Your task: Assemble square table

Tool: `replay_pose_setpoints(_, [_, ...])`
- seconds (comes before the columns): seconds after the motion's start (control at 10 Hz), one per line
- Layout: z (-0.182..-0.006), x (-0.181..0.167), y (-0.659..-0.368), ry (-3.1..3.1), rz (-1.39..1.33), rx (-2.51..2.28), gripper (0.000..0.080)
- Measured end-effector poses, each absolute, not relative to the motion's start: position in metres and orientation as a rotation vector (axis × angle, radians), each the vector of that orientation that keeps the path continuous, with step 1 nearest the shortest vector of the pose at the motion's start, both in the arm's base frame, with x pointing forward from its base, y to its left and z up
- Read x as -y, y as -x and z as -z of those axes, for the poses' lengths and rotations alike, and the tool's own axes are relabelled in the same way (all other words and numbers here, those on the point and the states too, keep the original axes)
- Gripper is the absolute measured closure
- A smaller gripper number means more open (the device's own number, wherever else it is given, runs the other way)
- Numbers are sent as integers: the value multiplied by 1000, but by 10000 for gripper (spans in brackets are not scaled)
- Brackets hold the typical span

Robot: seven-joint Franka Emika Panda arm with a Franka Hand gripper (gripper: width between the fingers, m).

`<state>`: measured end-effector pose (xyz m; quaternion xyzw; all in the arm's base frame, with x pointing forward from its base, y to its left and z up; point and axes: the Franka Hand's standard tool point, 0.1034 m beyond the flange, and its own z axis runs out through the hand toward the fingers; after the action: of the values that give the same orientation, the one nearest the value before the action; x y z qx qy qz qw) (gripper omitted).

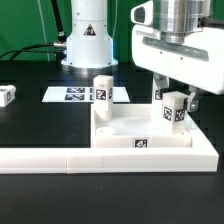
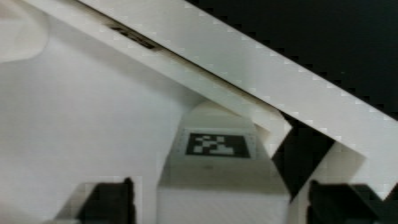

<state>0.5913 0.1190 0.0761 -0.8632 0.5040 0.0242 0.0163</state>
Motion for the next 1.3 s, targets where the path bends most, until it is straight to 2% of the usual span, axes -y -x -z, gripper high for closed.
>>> replay_pose_setpoints(0.1, [-76, -119, -591, 2744, -71, -1460, 243])
replay_pose_setpoints(0.2, [-76, -119, -591, 2822, -68, -1298, 169])
replay_pose_setpoints(0.3, [-76, -119, -591, 2880, -65, -1156, 156])
replay_pose_setpoints(1.3, [-79, -127, -592, 3081, -9, 140, 151])
